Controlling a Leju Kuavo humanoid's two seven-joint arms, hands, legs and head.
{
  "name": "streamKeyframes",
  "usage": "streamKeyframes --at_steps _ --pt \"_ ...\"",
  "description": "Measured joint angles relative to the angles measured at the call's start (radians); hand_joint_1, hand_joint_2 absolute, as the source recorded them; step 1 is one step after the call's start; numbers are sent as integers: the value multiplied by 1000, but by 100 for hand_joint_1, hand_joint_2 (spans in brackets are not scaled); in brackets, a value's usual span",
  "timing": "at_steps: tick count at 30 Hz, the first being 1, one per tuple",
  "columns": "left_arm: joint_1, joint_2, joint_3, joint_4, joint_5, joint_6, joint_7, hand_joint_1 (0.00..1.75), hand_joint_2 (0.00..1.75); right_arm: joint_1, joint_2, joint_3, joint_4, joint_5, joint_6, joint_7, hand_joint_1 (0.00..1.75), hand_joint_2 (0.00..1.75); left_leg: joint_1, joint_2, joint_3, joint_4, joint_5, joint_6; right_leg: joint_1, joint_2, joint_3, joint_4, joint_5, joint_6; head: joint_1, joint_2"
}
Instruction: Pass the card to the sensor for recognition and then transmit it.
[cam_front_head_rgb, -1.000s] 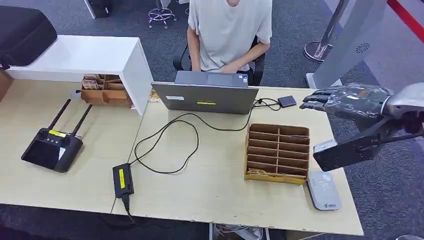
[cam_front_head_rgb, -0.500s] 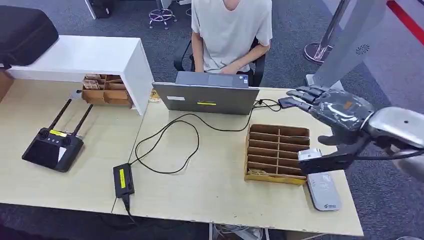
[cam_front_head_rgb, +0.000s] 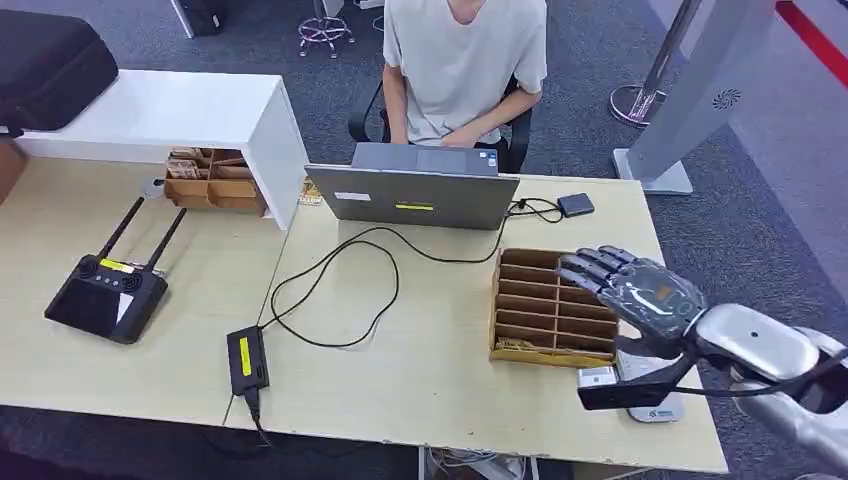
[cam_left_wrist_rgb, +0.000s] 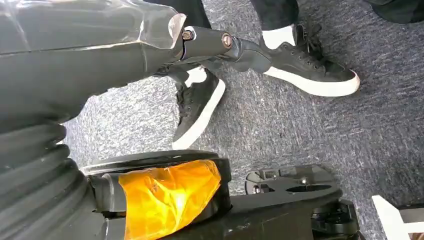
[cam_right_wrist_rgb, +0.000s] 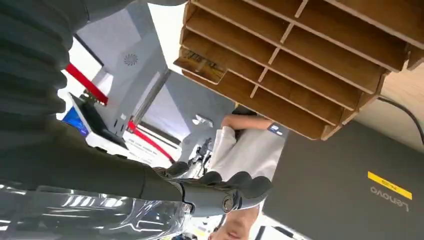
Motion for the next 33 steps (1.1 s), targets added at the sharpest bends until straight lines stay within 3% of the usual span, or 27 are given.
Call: streamKeyframes --at_steps 6,12,19,24,33 --pt "0 0 0 0 13 0 0 0 175 138 23 -119 -3 81 -19 -10 0 175 0 0 0 0 0 0 0 0 0 0 0 0 0 0" --pt "0 0 0 0 16 0 0 0 175 204 34 -183 -11 99 -31 -6 0 175 0 0 0 0 0 0 0 0 0 0 0 0 0 0" --pt "-1 -1 0 0 20 0 -3 0 175 320 103 -260 -12 273 -188 -3 0 175 0 0 0 0 0 0 0 1 0 0 0 0 0 0" --pt "-1 -1 0 0 23 0 -3 0 175 372 153 -299 -10 348 -260 10 0 175 0 0 0 0 0 0 0 1 0 0 0 0 0 0" --pt "-1 -1 0 0 32 0 -3 0 175 420 190 -347 -10 382 -277 9 0 175 0 1 0 0 0 0 0 1 0 0 0 0 0 0"
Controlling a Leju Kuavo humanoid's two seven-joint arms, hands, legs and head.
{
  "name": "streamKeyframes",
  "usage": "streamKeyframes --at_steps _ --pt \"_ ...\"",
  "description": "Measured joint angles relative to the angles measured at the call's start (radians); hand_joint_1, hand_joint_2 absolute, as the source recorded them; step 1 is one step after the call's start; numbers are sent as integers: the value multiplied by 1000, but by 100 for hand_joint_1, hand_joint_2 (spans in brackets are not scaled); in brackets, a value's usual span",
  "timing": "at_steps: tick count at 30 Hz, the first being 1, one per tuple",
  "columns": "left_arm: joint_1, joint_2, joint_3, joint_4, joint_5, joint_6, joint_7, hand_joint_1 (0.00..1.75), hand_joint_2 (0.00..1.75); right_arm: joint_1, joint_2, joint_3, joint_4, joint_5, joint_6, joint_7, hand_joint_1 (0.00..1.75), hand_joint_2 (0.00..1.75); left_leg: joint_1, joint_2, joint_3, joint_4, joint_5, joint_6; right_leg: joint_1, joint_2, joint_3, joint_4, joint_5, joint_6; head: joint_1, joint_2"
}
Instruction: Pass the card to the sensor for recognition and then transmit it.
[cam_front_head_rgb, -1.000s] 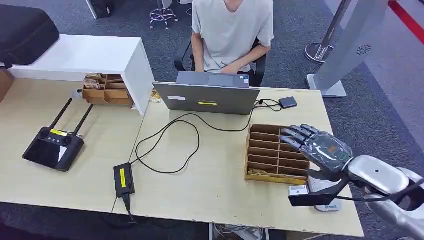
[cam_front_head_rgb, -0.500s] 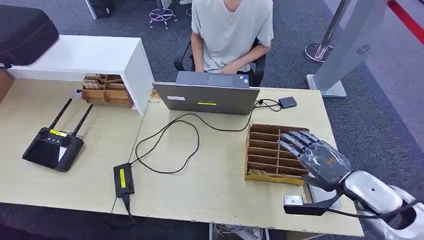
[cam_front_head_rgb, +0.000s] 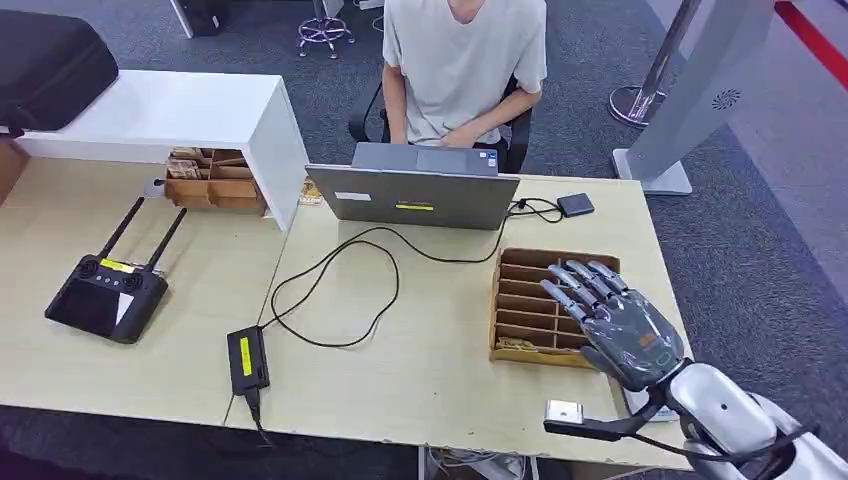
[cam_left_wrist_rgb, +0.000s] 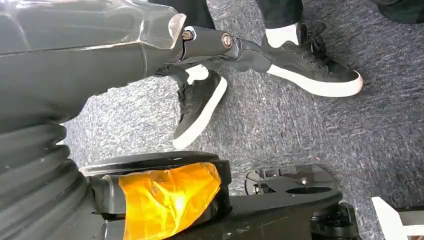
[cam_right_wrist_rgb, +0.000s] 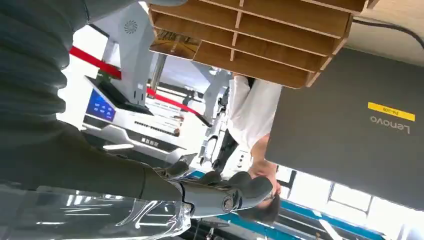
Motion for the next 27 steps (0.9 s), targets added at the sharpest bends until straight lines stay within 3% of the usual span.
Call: streamKeyframes --at_steps 10,17,27 --pt "0 0 0 0 6 0 0 0 175 6 11 -18 0 3 8 -3 0 175 0 0 0 0 0 0 0 0 0 0 0 0 0 0" --pt "0 2 0 0 27 0 -5 0 175 5 -11 -23 -13 -28 129 5 0 175 0 0 0 0 0 0 0 0 0 0 0 0 0 0" --pt "0 2 0 0 36 0 -6 0 175 5 -36 -23 -23 -39 143 3 0 175 0 0 0 0 0 0 0 0 0 0 0 0 0 0"
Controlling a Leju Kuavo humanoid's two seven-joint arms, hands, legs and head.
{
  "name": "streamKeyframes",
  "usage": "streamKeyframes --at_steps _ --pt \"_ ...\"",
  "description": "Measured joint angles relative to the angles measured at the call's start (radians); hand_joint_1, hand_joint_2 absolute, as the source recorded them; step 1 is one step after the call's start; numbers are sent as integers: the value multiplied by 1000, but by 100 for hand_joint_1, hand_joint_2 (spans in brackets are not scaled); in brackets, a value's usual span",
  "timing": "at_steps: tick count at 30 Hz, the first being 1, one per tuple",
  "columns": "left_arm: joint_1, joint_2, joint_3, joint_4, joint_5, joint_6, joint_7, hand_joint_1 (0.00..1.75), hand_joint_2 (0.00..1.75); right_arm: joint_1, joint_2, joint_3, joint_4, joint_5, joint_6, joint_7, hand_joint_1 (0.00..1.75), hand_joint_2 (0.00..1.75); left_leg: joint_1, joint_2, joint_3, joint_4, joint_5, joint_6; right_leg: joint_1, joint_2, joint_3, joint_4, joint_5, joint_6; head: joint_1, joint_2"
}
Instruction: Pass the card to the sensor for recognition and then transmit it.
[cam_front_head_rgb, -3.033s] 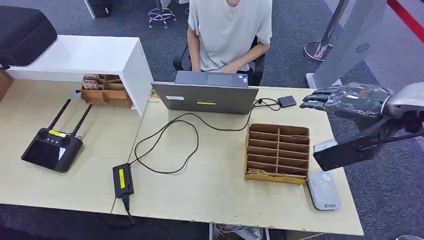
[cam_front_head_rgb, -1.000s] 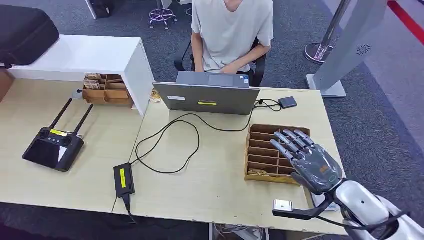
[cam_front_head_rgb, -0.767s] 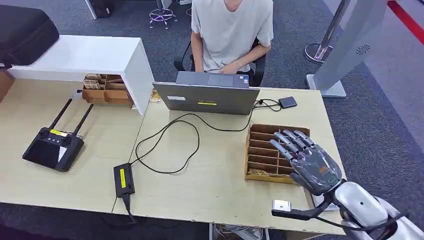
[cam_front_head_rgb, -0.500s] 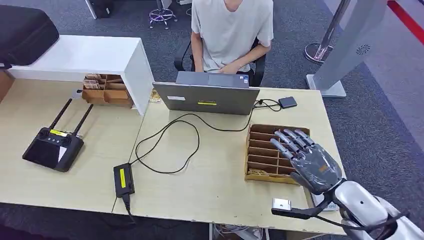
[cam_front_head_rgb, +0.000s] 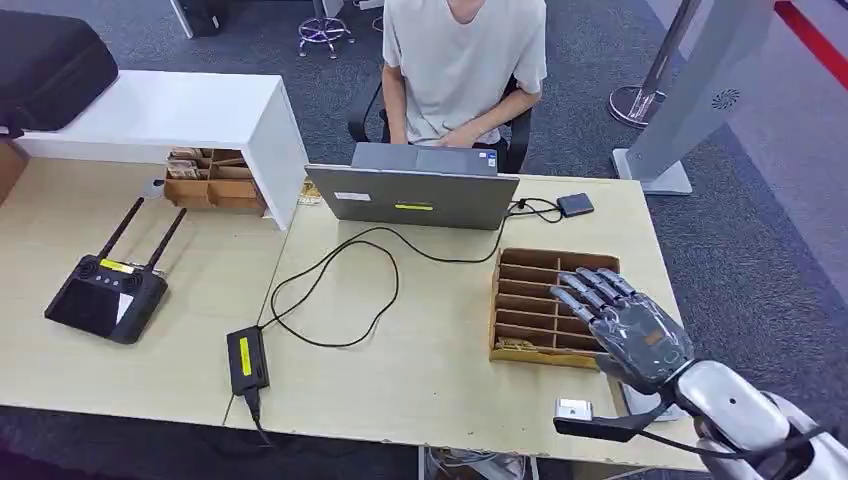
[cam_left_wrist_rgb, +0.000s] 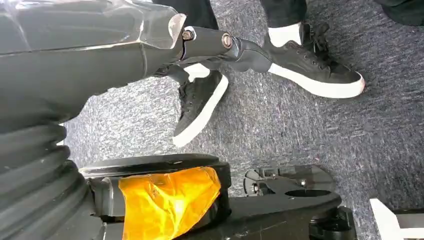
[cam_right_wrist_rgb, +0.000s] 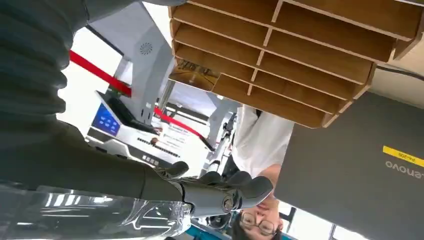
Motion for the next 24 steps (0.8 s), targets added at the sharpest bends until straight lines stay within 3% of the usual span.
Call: streamKeyframes --at_steps 24 --pt "0 0 0 0 14 0 -9 0 175 9 -2 0 0 -8 0 4 0 175 0 0 0 0 0 0 0 0 0 0 0 0 0 0"
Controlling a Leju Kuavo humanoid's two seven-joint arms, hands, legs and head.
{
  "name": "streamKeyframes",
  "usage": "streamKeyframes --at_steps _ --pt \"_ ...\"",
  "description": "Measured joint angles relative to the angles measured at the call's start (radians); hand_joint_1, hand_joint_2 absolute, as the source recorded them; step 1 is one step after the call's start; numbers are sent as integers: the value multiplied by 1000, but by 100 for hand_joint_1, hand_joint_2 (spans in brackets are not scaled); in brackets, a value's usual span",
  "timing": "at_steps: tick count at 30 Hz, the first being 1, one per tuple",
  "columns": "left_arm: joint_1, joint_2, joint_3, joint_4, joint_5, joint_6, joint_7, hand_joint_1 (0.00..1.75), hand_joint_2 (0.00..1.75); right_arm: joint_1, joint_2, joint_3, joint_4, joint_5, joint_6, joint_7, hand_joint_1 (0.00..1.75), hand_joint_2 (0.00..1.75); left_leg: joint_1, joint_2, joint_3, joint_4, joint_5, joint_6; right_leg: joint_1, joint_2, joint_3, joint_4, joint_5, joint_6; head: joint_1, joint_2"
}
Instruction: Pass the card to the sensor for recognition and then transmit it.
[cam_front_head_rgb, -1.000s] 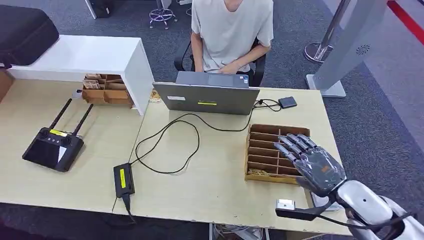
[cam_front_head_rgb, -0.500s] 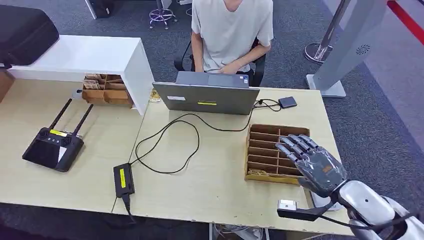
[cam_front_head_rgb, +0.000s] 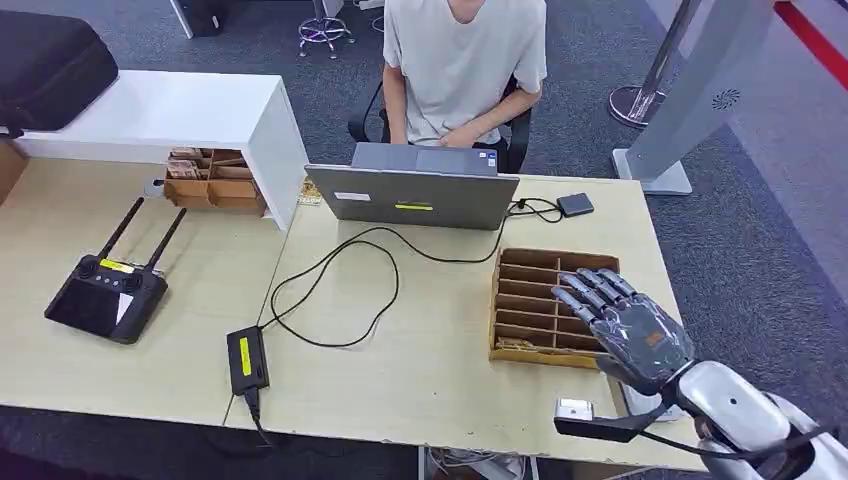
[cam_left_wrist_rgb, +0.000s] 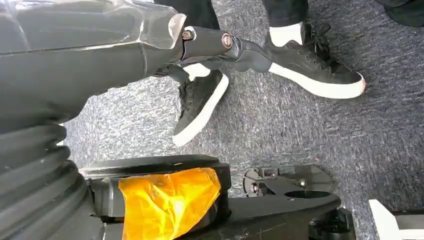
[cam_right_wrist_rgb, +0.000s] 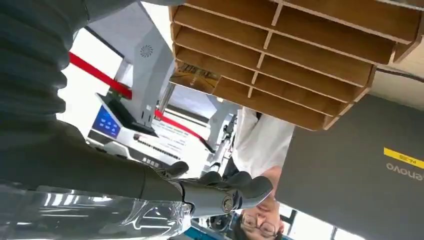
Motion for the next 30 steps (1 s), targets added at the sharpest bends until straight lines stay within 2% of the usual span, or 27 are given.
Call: streamKeyframes --at_steps 15,30 --pt "1 1 0 0 26 0 -8 0 175 191 0 -24 -27 -4 -48 32 0 175 0 0 0 0 -1 0 0 0 0 0 -1 1 0 0" --pt "1 1 0 0 32 0 -11 0 175 268 16 -61 -51 21 -78 20 0 175 0 0 0 0 -1 0 0 0 0 0 -1 1 0 0"
